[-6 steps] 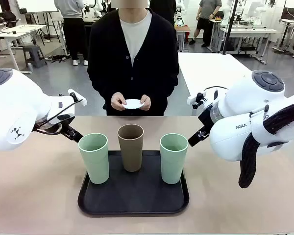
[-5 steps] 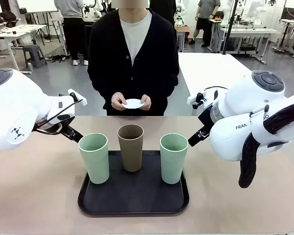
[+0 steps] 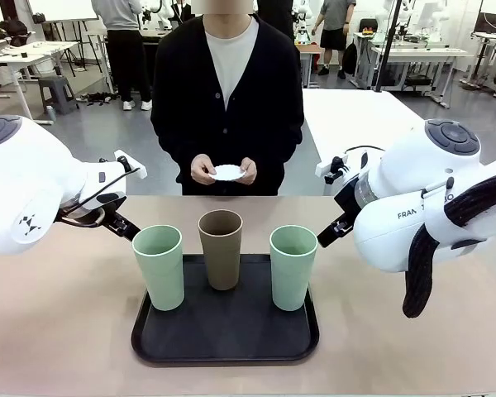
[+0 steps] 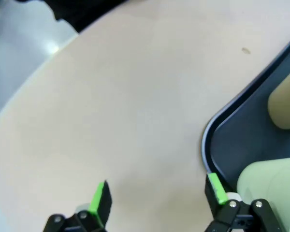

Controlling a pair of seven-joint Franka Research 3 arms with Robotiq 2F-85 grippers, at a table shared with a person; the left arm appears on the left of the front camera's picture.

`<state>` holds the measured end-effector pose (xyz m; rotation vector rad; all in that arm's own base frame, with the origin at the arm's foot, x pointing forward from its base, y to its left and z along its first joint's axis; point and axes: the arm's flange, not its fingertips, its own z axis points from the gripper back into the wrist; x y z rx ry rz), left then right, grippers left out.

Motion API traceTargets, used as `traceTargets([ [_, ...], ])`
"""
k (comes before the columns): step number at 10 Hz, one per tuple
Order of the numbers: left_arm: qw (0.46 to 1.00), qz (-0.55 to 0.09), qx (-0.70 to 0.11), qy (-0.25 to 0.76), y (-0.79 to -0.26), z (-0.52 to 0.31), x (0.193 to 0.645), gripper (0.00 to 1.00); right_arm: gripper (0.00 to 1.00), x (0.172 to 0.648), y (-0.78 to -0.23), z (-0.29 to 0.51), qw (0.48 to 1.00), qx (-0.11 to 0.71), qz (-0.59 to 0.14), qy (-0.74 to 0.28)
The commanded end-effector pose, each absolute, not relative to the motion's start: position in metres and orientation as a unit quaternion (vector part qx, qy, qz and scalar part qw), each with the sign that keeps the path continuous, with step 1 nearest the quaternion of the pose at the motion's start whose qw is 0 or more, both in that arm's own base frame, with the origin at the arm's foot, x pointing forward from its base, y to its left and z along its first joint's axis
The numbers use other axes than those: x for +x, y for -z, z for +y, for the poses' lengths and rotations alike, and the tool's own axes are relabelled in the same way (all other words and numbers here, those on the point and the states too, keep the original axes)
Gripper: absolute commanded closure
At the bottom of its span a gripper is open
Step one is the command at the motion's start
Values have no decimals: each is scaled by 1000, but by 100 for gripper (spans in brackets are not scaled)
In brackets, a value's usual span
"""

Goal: Place coasters on the table and set cups on them.
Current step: Pick up one Reusable plastic cup and place it on a coaster set by the human.

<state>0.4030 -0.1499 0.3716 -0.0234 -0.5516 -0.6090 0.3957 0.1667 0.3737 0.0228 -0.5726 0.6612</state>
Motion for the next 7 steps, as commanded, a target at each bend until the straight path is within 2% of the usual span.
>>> traceTargets([
  [1, 917, -268, -11, 296, -372, -150, 403, 0, 0, 396, -374, 167, 906, 11, -277, -320],
  [7, 917, -268, -11, 296, -372, -150, 403, 0, 0, 396, -374, 167, 906, 11, -277, -320],
])
